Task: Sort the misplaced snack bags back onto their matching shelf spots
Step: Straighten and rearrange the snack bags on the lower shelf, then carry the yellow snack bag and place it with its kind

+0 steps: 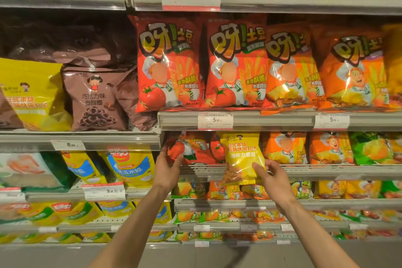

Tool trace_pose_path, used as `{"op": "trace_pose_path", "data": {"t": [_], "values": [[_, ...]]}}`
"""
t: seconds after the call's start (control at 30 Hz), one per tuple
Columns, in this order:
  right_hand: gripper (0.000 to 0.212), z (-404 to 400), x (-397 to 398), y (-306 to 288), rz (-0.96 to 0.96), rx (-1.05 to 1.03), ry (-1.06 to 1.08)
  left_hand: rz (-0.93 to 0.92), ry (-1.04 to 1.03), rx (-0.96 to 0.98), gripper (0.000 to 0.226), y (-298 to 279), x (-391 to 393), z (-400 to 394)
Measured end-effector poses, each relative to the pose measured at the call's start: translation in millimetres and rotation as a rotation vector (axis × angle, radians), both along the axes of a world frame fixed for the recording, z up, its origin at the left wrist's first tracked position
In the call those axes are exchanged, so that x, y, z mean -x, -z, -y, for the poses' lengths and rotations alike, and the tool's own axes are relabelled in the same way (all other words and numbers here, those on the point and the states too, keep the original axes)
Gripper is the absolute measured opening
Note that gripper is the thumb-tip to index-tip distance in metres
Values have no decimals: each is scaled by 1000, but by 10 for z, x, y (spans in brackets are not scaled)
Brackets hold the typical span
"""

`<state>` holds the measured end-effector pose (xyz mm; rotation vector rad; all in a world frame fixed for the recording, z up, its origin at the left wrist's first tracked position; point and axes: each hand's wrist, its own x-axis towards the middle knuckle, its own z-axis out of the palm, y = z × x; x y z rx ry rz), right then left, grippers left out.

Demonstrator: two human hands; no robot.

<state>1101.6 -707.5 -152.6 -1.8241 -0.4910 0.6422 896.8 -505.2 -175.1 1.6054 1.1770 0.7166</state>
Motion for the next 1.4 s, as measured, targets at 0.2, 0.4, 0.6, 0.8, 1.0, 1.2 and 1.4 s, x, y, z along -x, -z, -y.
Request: {"op": "trace_pose_path", "data": {"t": [0.2,0.4,0.6,0.8,1.0,1.2,1.4], "values": [[30,-15,12,38,-23,-11,4,-320,109,-94,68,474,4,-285],[33,21,42,80,-50,-32,-8,-299,65,-245,64,213,228,109],[30,87,177,203,-92,-34,-60,-97,153,-66,45,42,262,680],[18,107,429,174,-228,-97,-183,-8,287,191,45,-232,161,995],[9,67,721,178,-203,-81,-207,103,198,204,39,-388,488,1133],[13,7,1237,-175,-108,-108,-316,183,162,173,37,-556,1067,1041],[43,-305,2098,-599,-20,-182,-385,252,157,75,40,-838,1979,682]]}}
